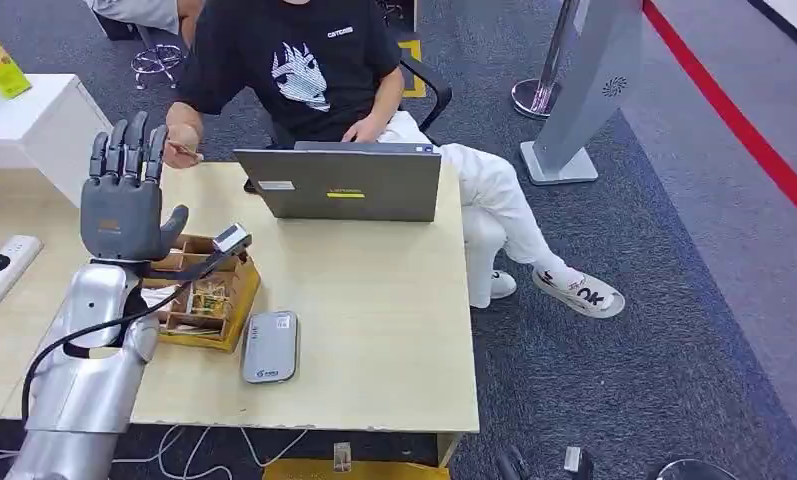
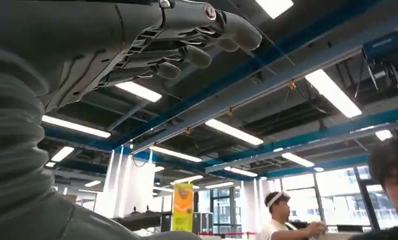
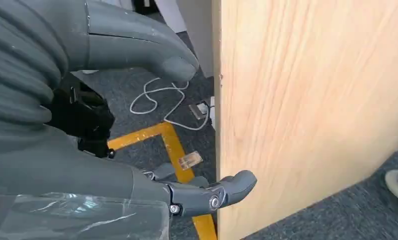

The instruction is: Pass the card to the sensor for recognition and then transmit it.

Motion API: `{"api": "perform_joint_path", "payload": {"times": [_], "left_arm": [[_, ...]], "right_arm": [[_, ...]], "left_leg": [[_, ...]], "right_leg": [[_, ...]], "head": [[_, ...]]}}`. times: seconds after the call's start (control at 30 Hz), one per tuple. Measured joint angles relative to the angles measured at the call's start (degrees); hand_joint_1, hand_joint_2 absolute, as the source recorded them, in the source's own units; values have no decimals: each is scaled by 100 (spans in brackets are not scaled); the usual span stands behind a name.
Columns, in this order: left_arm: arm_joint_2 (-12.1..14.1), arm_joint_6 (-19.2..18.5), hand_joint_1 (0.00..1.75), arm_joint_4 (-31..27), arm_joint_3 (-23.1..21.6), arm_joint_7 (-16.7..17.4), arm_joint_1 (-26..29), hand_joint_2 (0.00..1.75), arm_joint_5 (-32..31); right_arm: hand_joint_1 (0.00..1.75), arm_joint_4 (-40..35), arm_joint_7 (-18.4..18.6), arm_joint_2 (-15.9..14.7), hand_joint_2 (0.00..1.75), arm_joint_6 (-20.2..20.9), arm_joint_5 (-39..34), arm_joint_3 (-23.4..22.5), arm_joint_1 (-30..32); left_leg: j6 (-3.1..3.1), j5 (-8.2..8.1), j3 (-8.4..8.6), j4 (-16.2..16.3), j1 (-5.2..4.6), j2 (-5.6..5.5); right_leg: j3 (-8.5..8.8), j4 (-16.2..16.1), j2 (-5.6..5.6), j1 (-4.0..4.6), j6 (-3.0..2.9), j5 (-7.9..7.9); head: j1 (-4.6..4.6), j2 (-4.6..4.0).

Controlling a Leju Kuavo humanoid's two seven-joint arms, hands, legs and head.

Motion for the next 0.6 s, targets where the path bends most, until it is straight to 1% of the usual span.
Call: {"api": "perform_joint_path", "payload": {"times": [0.1, 0.2, 0.3, 0.4, 0.53, 0.6], "left_arm": [[87, 15, 0, 494, -81, 24, -231, 175, 0], [142, 26, 0, 788, -155, 33, -343, 175, 0], [162, 7, 0, 921, -173, 83, -373, 175, 0], [157, 2, 0, 1079, -177, 230, -427, 175, 0], [118, 232, 0, 1348, -190, 363, -469, 175, 0], [96, 278, 0, 1438, -216, 407, -474, 175, 0]], "right_arm": [[0, 7, 0, 7, 175, 0, 7, 37, -13], [0, 13, 0, 11, 175, 2, 7, 72, -17], [0, 20, 0, 11, 175, -2, 24, 92, -19], [0, 26, -2, 13, 175, -24, 66, 146, -23], [0, 35, -18, 26, 175, -20, 66, 166, -24], [0, 37, -20, 39, 175, -13, 63, 168, -25]], "left_leg": [[1, 0, -13, 2, -1, -1], [1, -1, -17, 1, -1, -1], [0, -1, -17, 0, -1, 0], [0, -1, -17, 0, 0, 0], [0, 0, -17, 0, 0, -2], [0, 0, -17, 0, 0, -1]], "right_leg": [[-3, -1, -2, 0, 0, 0], [-8, -1, -2, 0, 0, -1], [-12, -1, -1, 0, 0, -1], [-12, -1, -2, 0, 0, -1], [-10, -1, -5, 0, 1, -1], [-10, -1, -3, 0, 1, 0]], "head": [[0, 2], [0, 2], [-4, 2], [-2, 2], [0, 2], [-2, 2]]}}
